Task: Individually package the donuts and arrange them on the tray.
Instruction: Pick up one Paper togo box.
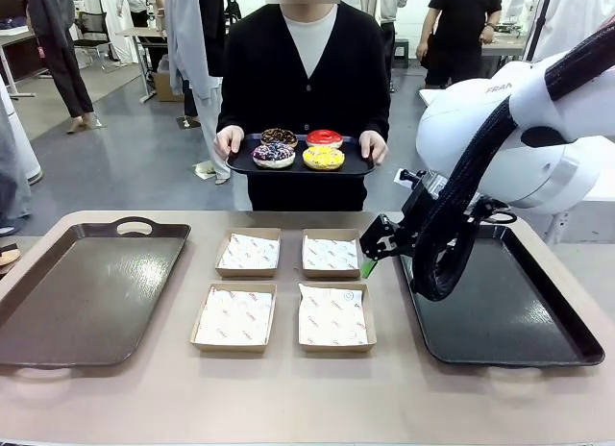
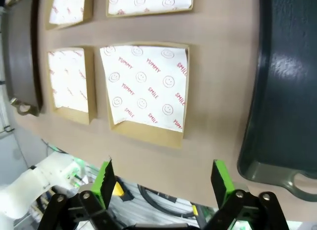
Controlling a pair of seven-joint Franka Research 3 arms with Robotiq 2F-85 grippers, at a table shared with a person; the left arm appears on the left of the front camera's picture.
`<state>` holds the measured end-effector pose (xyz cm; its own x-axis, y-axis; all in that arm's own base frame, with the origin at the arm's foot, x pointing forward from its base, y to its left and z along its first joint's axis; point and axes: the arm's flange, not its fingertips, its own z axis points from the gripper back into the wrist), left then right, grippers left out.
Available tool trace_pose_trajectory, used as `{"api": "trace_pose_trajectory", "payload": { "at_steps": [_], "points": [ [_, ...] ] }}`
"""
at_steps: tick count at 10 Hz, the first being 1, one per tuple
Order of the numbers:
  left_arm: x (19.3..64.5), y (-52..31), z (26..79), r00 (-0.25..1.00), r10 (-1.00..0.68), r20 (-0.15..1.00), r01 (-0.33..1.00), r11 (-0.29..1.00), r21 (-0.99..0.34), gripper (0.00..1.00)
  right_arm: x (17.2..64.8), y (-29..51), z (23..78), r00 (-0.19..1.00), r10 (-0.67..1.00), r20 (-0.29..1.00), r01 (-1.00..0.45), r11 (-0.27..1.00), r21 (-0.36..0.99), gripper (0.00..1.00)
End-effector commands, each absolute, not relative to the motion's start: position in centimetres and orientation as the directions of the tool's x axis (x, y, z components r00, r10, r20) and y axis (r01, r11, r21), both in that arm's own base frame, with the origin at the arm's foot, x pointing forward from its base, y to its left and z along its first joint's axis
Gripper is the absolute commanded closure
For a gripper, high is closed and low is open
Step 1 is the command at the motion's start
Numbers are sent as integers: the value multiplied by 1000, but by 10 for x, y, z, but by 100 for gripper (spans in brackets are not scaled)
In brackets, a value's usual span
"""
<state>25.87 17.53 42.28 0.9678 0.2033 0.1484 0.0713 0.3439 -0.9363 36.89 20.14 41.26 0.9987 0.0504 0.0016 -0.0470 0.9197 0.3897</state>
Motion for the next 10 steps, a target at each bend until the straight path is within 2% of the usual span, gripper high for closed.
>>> {"api": "trace_pose_trajectory", "payload": {
  "at_steps": [1,10],
  "points": [
    [258,175,424,966,212,148,70,336,-939,0,369,200,415,999,47,10,-47,923,383,0],
    [258,175,424,966,212,148,70,336,-939,0,369,200,415,999,54,3,-51,916,397,0]
  ]
}}
